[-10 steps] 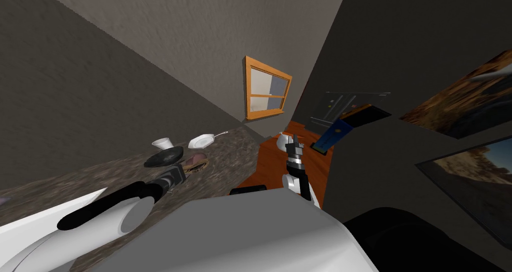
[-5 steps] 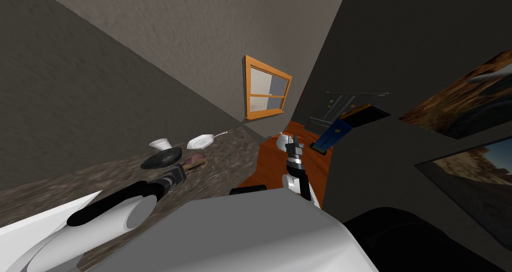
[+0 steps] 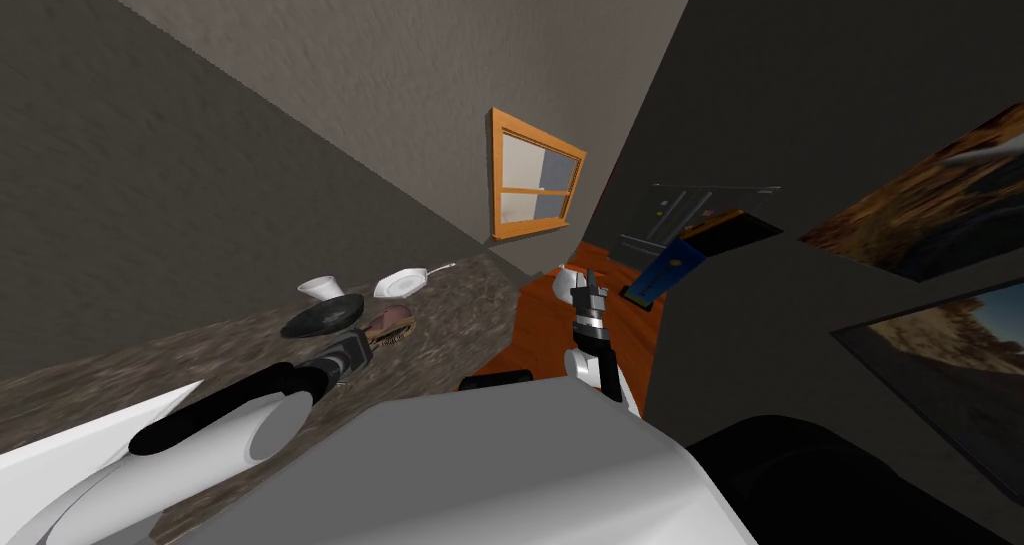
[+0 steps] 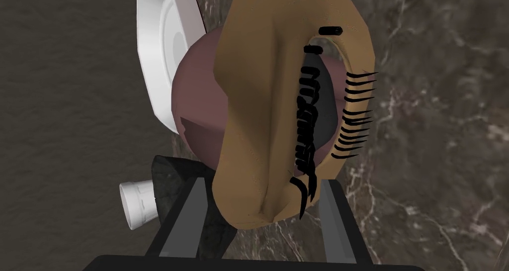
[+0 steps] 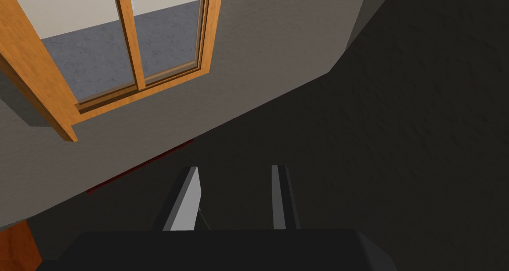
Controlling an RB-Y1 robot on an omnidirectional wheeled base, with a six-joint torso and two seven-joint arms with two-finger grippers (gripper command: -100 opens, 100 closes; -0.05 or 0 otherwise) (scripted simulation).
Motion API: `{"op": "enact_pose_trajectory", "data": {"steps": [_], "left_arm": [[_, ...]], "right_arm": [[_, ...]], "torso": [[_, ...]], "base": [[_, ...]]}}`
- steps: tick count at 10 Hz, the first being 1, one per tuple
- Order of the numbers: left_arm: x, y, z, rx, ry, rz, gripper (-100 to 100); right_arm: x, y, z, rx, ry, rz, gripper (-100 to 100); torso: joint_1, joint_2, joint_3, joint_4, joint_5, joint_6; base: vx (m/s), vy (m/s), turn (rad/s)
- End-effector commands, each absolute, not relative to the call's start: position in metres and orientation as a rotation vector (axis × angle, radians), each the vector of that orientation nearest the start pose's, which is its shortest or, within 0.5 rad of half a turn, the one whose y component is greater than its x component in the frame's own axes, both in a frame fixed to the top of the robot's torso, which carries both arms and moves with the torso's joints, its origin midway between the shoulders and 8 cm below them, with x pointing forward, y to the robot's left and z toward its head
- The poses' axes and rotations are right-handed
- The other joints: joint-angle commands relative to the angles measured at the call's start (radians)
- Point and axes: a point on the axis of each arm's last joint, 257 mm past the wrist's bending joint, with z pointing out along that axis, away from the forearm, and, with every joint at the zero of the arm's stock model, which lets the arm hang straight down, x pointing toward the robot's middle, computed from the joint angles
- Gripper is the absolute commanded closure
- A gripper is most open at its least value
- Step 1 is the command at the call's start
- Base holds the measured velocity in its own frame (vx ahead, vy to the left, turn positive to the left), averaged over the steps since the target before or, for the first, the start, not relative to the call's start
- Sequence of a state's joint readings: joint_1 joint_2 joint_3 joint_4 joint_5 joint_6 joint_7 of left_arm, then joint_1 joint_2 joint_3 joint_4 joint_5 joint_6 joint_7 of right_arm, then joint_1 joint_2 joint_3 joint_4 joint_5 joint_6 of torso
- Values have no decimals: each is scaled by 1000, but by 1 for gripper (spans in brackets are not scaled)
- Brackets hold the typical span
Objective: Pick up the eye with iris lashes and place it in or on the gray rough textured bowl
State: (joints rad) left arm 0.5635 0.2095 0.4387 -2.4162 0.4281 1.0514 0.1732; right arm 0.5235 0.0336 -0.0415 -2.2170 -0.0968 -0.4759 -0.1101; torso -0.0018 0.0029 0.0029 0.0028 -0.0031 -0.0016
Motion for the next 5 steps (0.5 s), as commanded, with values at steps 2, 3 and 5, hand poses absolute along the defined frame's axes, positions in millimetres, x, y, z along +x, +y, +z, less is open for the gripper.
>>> {"op": "enact_pose_trajectory", "data": {"steps": [2,3,5], "left_arm": [[301,432,-240,-1977,1224,-721,100],[300,432,-240,-1979,1225,-720,0],[300,449,-231,-1978,1199,-701,100]], "right_arm": [[351,-315,-16,867,548,1383,0],[351,-315,-16,868,548,1383,0],[351,-315,-16,867,548,1383,0]], "torso": [[-1,2,1,1,0,0],[-1,1,1,1,-1,0],[0,4,3,2,-2,1]], "base": [[-23,-2,12],[0,0,0],[-82,36,-146]]}}
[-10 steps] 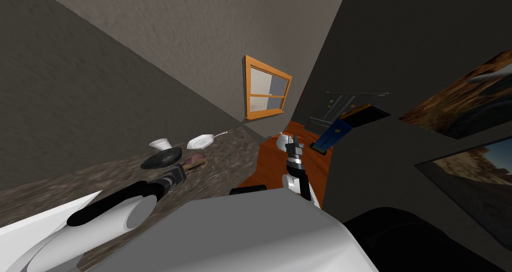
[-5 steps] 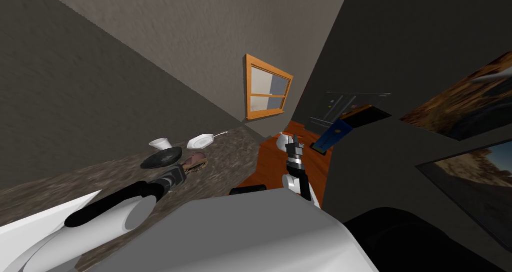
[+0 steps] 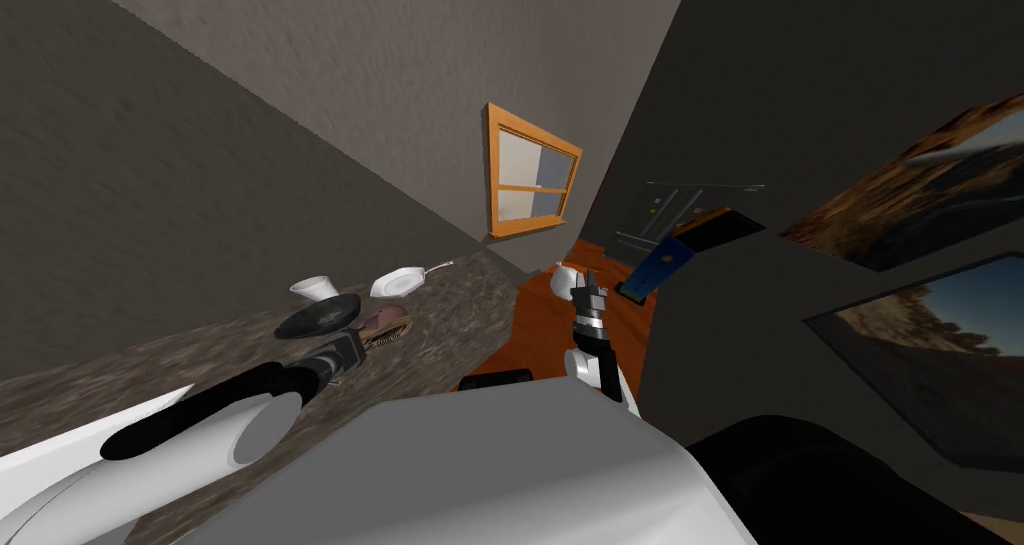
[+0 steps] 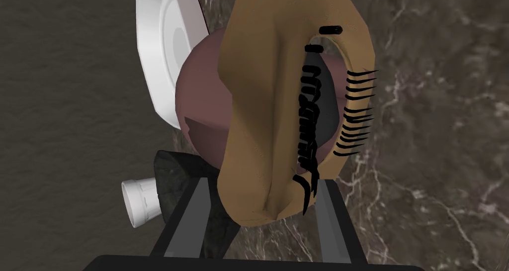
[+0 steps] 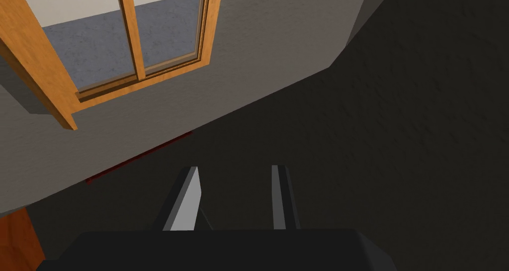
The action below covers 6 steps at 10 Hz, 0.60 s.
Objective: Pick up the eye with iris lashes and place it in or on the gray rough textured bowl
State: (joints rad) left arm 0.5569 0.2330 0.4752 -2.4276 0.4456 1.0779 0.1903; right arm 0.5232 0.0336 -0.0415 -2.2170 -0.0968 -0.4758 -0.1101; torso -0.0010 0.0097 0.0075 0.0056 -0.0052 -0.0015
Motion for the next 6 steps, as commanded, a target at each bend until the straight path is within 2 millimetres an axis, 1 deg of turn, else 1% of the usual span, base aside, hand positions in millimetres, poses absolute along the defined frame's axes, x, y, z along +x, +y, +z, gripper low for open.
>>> {"op": "enact_pose_trajectory", "data": {"steps": [1,2,3,4,6], "left_arm": [[299,464,-223,-1981,1176,-683,100],[298,473,-219,-1983,1162,-673,100],[297,482,-213,-1986,1145,-662,100],[296,492,-208,-1989,1126,-652,100],[293,512,-196,-1997,1085,-633,100]], "right_arm": [[351,-315,-16,867,548,1383,0],[351,-315,-16,867,548,1383,0],[351,-315,-16,867,548,1383,0],[351,-315,-16,867,548,1383,0],[351,-315,-16,867,548,1383,0]], "torso": [[0,0,0,0,0,0],[1,5,3,1,-1,0],[1,6,4,2,-1,0],[2,6,4,3,-1,0],[1,7,5,4,-2,0]], "base": [[-173,63,-200],[-167,71,-211],[-124,96,-170],[-135,98,-133],[-151,69,-173]]}}
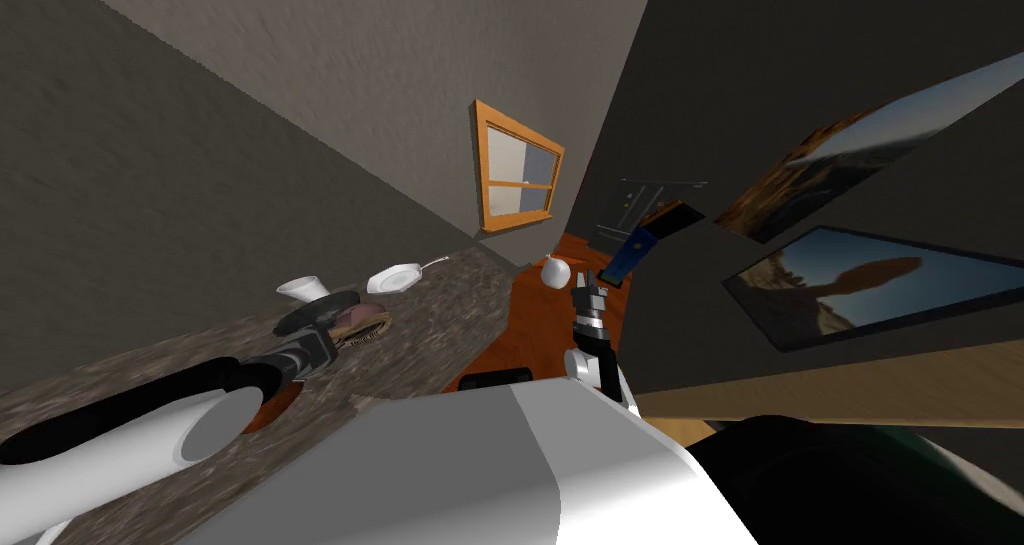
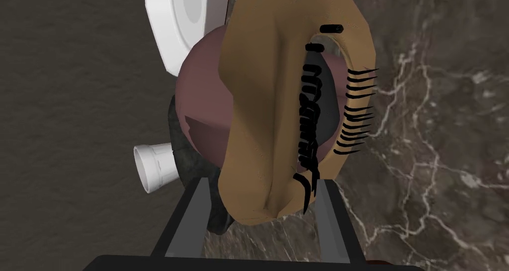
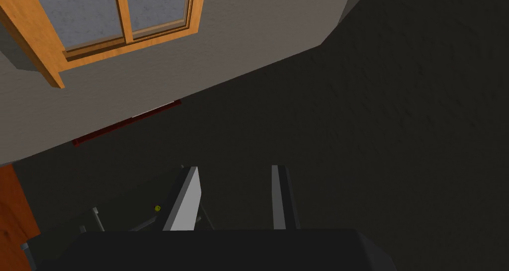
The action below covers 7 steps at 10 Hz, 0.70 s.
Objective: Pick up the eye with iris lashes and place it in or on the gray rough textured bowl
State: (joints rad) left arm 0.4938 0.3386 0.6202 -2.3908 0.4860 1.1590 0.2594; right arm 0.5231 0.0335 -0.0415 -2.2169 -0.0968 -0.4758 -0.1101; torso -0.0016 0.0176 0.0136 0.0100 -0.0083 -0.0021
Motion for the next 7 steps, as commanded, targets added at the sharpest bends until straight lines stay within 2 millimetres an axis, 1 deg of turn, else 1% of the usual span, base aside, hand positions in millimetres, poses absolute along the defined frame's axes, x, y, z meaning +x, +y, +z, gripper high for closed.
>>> {"op": "enact_pose_trajectory", "data": {"steps": [1,5,7], "left_arm": [[292,522,-189,-2000,1062,-624,100],[285,557,-161,-2013,975,-598,100],[282,571,-148,-2021,937,-590,100]], "right_arm": [[351,-315,-16,867,548,1383,0],[351,-315,-16,867,548,1383,0],[351,-315,-16,867,549,1383,0]], "torso": [[0,0,0,0,0,0],[0,1,2,2,-1,-1],[0,0,1,2,-1,-1]], "base": [[-145,86,-176],[-147,59,-161],[-121,49,-138]]}}
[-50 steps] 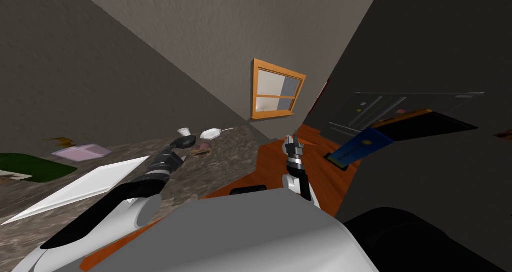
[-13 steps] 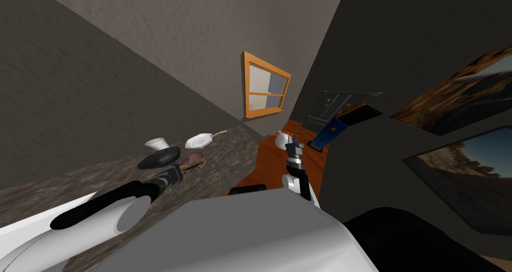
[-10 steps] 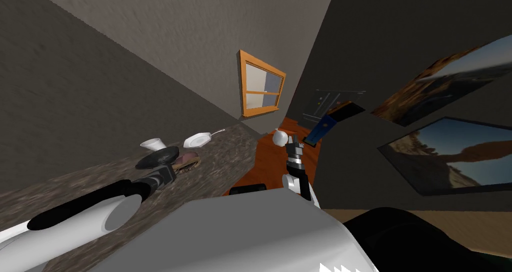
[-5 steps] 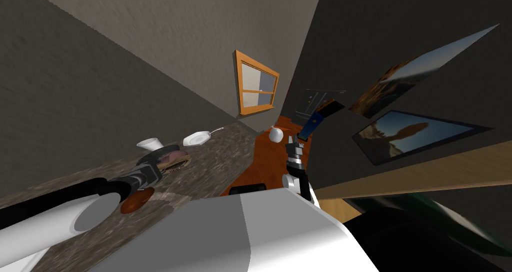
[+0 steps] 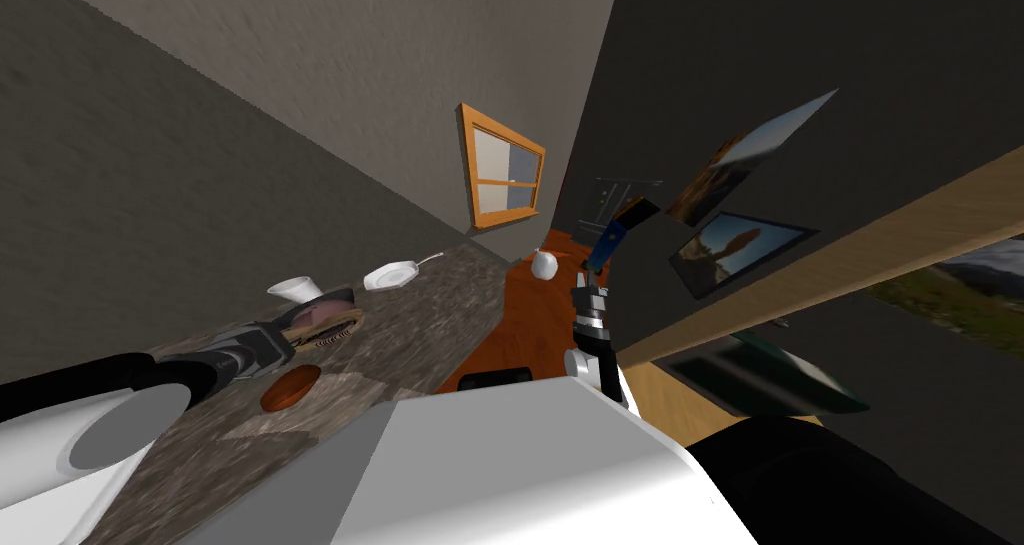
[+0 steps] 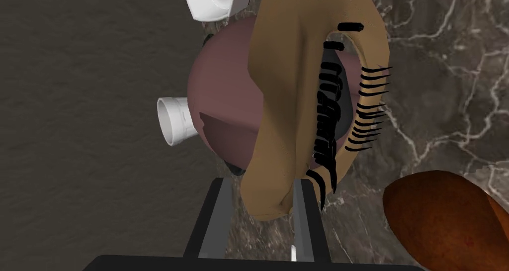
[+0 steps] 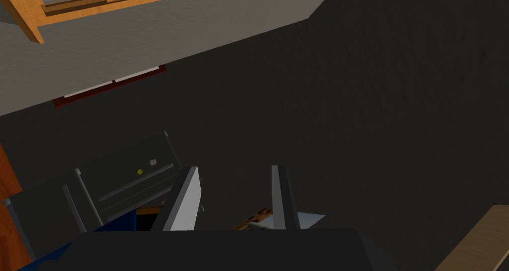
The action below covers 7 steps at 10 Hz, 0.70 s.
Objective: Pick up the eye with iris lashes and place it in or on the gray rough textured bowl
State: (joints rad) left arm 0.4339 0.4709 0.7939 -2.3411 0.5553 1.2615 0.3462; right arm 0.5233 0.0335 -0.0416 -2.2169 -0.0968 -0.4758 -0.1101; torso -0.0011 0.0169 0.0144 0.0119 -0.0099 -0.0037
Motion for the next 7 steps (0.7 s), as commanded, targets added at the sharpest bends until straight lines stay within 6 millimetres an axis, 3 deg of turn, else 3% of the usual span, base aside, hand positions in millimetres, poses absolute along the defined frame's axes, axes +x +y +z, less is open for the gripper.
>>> {"op": "enact_pose_trajectory", "data": {"steps": [1,5,7], "left_arm": [[280,578,-142,-2026,920,-587,100],[276,601,-116,-2050,860,-576,100],[275,610,-105,-2067,847,-571,100]], "right_arm": [[351,-315,-16,867,549,1383,0],[351,-315,-16,867,549,1383,0],[351,-315,-16,868,549,1383,0]], "torso": [[0,0,0,0,0,0],[-1,-4,-2,0,-2,1],[-2,-6,-2,0,-2,0]], "base": [[-96,52,-100],[-59,51,-109],[-5,54,-61]]}}
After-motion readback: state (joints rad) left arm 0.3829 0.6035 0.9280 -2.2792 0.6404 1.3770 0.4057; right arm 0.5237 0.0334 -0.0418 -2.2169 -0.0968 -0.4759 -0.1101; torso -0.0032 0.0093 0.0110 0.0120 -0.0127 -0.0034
